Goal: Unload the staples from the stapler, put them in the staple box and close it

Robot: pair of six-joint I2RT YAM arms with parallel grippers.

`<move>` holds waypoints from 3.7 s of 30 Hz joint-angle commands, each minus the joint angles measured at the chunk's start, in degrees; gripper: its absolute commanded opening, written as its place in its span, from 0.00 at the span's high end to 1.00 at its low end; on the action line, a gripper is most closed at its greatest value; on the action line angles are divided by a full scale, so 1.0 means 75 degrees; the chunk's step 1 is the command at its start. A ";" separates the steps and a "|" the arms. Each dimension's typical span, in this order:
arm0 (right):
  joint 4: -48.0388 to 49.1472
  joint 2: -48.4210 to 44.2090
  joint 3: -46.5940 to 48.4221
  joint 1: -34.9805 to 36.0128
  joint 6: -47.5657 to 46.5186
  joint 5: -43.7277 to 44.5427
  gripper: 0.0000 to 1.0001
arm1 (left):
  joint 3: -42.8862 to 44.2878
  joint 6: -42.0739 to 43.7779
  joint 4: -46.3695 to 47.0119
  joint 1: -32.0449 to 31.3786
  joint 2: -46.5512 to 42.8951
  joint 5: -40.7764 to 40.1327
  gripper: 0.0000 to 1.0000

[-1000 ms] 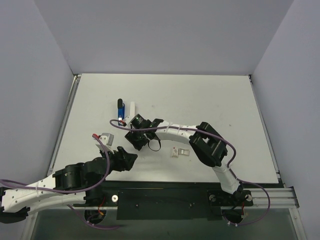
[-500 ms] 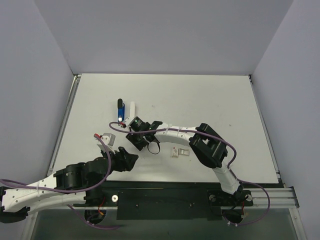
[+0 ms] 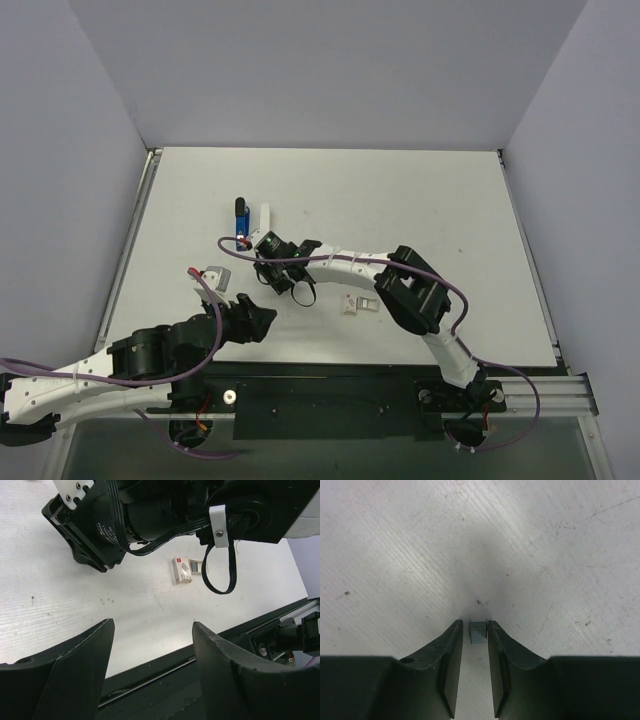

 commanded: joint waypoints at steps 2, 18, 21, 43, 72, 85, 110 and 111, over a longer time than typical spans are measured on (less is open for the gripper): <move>-0.0521 0.0347 0.0138 -0.0019 0.0225 0.0530 0.79 | 0.0049 -0.0075 0.0178 -0.0007 -0.0046 -0.0084 0.26; -0.0240 -0.0378 -0.0459 0.0004 0.0776 0.0975 0.93 | 0.0037 -0.0156 0.0108 -0.0007 0.0013 -0.0026 0.26; -0.0251 -0.0695 -0.0623 -0.0008 0.0963 0.1034 0.94 | 0.0037 -0.0180 0.0108 -0.0007 -0.0022 -0.0037 0.26; -0.1058 -0.5100 -0.3728 -0.0031 0.3002 0.2580 0.95 | 0.0283 -0.0028 0.0154 -0.0007 0.0118 -0.0143 0.26; -0.1470 -0.6158 -0.6097 -0.0605 0.6132 0.4034 0.97 | 0.0248 0.0312 0.1151 -0.0007 0.1044 0.0232 0.27; -0.1083 -0.5466 -0.6026 -0.0851 0.6225 0.3847 0.98 | 0.0073 0.0265 0.1127 -0.0007 0.0833 0.0244 0.27; -0.0860 -0.5079 -0.5991 -0.0945 0.6331 0.3706 0.85 | 0.0061 0.0254 0.1057 -0.0007 0.0809 0.0220 0.26; -0.0860 -0.5079 -0.5991 -0.0945 0.6331 0.3706 0.84 | 0.0061 0.0242 0.1069 -0.0007 0.0809 0.0220 0.26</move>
